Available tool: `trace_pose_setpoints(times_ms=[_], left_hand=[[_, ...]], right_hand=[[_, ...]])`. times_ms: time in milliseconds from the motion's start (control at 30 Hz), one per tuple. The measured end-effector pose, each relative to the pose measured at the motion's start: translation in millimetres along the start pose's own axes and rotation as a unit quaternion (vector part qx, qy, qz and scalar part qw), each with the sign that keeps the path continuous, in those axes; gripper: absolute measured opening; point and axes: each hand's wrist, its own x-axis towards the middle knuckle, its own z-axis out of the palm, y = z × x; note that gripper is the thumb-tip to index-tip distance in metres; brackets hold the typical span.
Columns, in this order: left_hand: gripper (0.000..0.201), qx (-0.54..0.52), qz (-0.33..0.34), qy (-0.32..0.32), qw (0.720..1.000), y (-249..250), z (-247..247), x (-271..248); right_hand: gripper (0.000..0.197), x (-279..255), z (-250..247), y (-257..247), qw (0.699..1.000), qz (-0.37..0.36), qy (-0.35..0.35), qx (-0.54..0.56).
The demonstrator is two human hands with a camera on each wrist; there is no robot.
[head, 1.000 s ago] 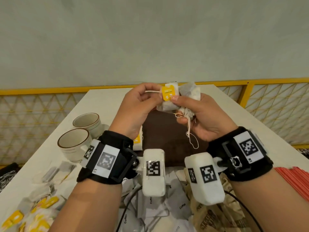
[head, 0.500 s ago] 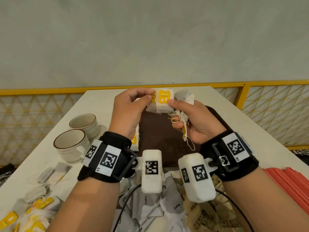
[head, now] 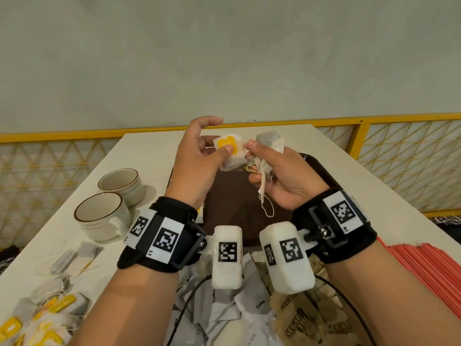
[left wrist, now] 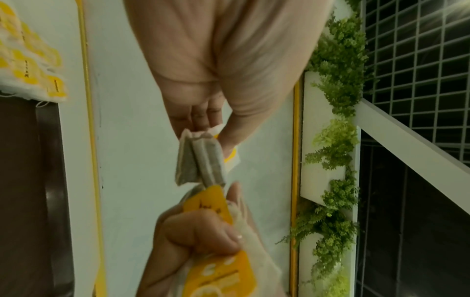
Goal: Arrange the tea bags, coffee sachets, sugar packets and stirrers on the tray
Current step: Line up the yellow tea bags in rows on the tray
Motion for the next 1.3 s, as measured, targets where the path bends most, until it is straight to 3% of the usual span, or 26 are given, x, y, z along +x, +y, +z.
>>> trace_pose_setpoints(times_ms=[233,333,433,567,667,767,833,900,967,1033,1100,1300], left_hand=[[0.036,0.163,0.001,-0.084,0.983,3,-6,-1],[0.021,0.19,-0.021,-0.085,0.978,0,1,-3],[0.03,0.159,-0.044,-0.111,0.98,-1,5,-6],[0.013,0.227,-0.008,-0.118,0.967,-3,5,-6],[0.007,0.228,0.002,-0.102,0.968,-1,-1,-4],[0.017,0.203,-0.003,-0.09,0.975,4,-10,-2],[0.018,0.188,0.01,-0.095,0.978,7,-15,-2],[0.019,0.183,0.033,-0.098,0.978,9,-18,-2],[0.023,0.179,0.057,-0.092,0.978,10,-20,-1],[0.026,0.166,0.072,-0.085,0.98,10,-21,0],[0.027,0.15,0.075,-0.086,0.982,10,-21,1],[0.033,0.148,0.072,-0.116,0.98,10,-19,0]], right_hand=[[0.017,3,-5,-9,0.965,0.063,0.029,0.253],[0.012,6,-5,-6,0.969,0.029,0.035,0.243],[0.012,8,-5,-2,0.973,0.014,0.039,0.228],[0.012,8,-3,-1,0.971,0.01,0.031,0.236],[0.012,12,-8,-2,0.964,-0.024,0.076,0.253],[0.006,15,-17,-7,0.955,-0.04,0.121,0.268],[0.003,12,-22,-11,0.968,-0.03,0.106,0.226],[0.015,7,-25,-13,0.987,-0.011,0.048,0.155],[0.017,2,-23,-12,1.0,-0.006,-0.007,0.028],[0.011,-2,-18,-6,0.993,-0.008,-0.042,-0.11],[0.02,-2,-14,0,0.982,0.002,-0.06,-0.182],[0.021,-2,-10,7,0.982,0.041,-0.115,-0.141]])
